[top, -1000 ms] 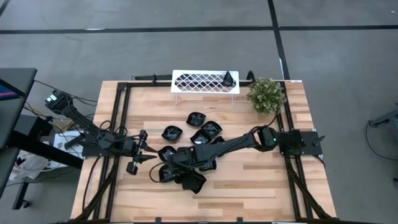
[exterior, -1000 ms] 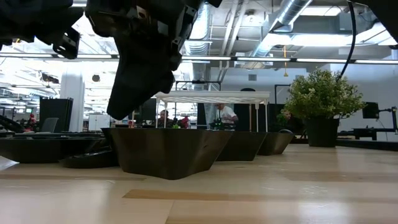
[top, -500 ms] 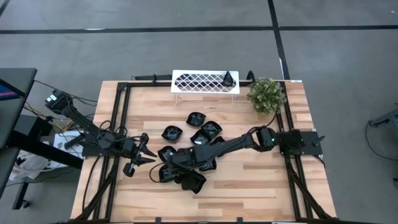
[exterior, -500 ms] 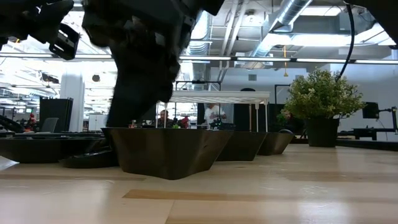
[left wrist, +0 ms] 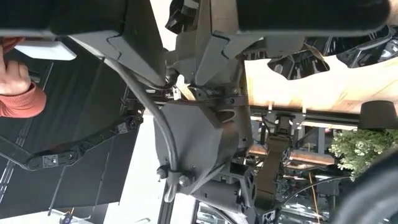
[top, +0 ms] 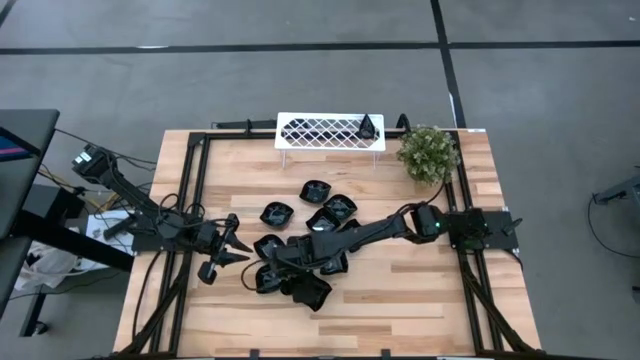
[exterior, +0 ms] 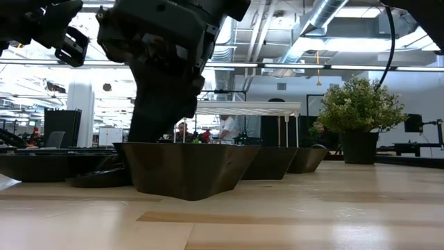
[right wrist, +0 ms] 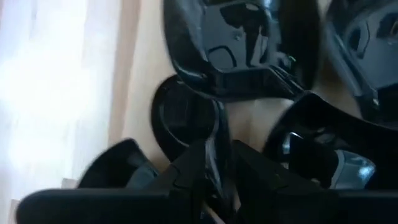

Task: Pick & Place Mini shaped plates
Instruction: Stack the drop-shaped plate on top of the drop-shaped plates on the shelf

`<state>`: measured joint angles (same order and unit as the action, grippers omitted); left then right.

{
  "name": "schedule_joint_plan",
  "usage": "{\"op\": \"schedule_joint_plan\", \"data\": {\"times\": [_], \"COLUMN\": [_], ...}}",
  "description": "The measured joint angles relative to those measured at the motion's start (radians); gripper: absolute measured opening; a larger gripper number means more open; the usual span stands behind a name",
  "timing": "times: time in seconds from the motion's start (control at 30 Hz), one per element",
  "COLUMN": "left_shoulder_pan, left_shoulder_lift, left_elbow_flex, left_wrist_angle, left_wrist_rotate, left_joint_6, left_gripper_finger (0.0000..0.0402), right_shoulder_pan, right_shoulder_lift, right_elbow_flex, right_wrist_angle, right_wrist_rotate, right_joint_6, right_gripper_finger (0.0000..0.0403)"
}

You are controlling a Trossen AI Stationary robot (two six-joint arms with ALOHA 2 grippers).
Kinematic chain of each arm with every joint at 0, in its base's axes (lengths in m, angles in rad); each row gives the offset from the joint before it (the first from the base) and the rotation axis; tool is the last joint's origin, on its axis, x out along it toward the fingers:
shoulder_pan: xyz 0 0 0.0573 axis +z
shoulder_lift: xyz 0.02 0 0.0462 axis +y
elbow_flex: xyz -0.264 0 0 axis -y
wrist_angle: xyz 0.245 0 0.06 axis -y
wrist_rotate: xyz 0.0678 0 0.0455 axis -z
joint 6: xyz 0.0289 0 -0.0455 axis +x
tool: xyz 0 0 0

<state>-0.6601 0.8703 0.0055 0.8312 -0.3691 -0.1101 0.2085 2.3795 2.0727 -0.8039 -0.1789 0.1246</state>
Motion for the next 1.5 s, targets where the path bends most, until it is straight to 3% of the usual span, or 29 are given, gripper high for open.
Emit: {"op": "schedule_joint_plan", "data": {"times": [0.67,1.17,1.5], "left_shoulder_pan": [0.000,0.000,0.000], "left_shoulder_lift": [0.000,0.000,0.000], "left_elbow_flex": [0.000,0.000,0.000], "left_wrist_angle": [0.000,0.000,0.000], "left_wrist_rotate": [0.000,0.000,0.000], "left_joint_6": [0.000,0.000,0.000], "left_gripper_finger": [0.0089,0.0089,0.0089], "right_shoulder_pan": [-0.006,0.000,-0.002], "right_shoulder_lift": [0.000,0.016,0.024], "right_elbow_flex": [0.000,-0.002,0.000], "right_wrist_angle": [-0.031,-0.021,-0.005], "right_wrist_rotate": [0.023,-0.018,-0.023], "right_joint_6": [-0.046,-0.054,-0.064], "right_gripper_finger": [0.0075,0.0154,0.0158]}}
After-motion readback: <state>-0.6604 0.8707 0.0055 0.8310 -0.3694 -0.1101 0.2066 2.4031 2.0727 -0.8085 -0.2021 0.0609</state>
